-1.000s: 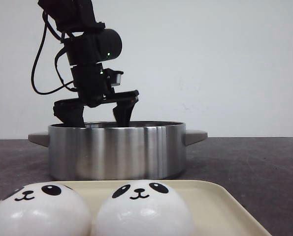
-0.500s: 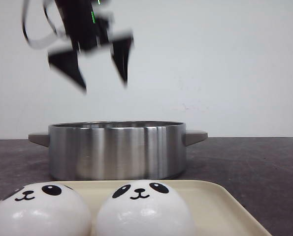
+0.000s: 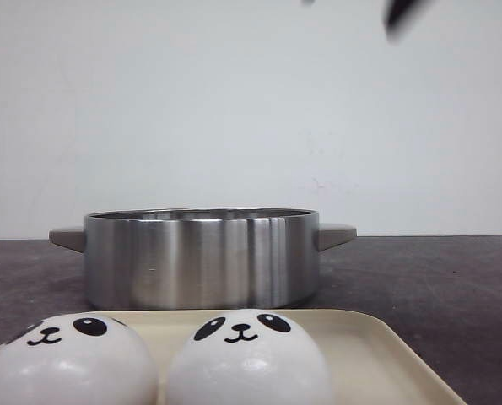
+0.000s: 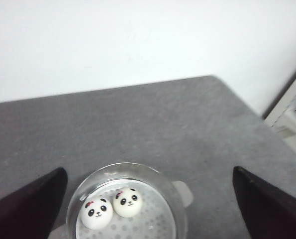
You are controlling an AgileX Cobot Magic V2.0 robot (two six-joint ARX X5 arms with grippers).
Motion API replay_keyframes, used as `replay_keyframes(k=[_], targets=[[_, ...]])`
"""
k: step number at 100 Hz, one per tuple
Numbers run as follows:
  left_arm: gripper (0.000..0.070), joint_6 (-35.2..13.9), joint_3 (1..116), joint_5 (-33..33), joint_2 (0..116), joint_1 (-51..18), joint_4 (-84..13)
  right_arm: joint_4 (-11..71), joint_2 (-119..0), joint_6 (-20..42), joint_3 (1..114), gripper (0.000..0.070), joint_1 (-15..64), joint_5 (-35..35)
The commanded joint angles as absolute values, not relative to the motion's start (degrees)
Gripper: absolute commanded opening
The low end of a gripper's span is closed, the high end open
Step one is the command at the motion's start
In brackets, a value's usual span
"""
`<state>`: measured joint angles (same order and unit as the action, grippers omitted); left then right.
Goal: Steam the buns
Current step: 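Lower the right gripper onto a panda bun on the tray and grasp it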
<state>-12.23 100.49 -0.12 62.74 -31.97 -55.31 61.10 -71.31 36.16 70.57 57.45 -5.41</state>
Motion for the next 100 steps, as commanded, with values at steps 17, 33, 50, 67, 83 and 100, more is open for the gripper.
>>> replay_keyframes(k=[17, 33, 50, 67, 83, 100], targets=[[0.0678, -11.6, 101.7, -0.5, 57.1, -33.0, -61.6, 49.3, -71.9, 44.9, 59.7, 0.062, 60.7, 1.5], [0.0678, -10.8, 101.7, -1.8, 54.3, -33.0, -63.9, 46.3, -73.2, 48.1, 56.2, 0.0617, 64.2, 4.0], [0.0678, -10.8, 101.7, -1.7, 53.0, -33.0, -64.1, 45.1, -77.7, 49.1, 56.2, 0.0614, 66.7, 4.8], [0.0678, -10.8, 101.7, -1.7, 52.8, -33.0, -65.1, 42.7, -84.1, 49.1, 56.2, 0.0614, 67.1, 4.4], [0.0678, -10.8, 101.7, -1.7, 52.8, -33.0, -65.3, 38.8, -88.8, 49.1, 56.2, 0.0614, 66.5, 4.4], [0.0678, -10.8, 101.7, -1.7, 52.8, -33.0, -66.4, 37.7, -91.7, 49.1, 56.2, 0.0614, 65.5, 3.9]])
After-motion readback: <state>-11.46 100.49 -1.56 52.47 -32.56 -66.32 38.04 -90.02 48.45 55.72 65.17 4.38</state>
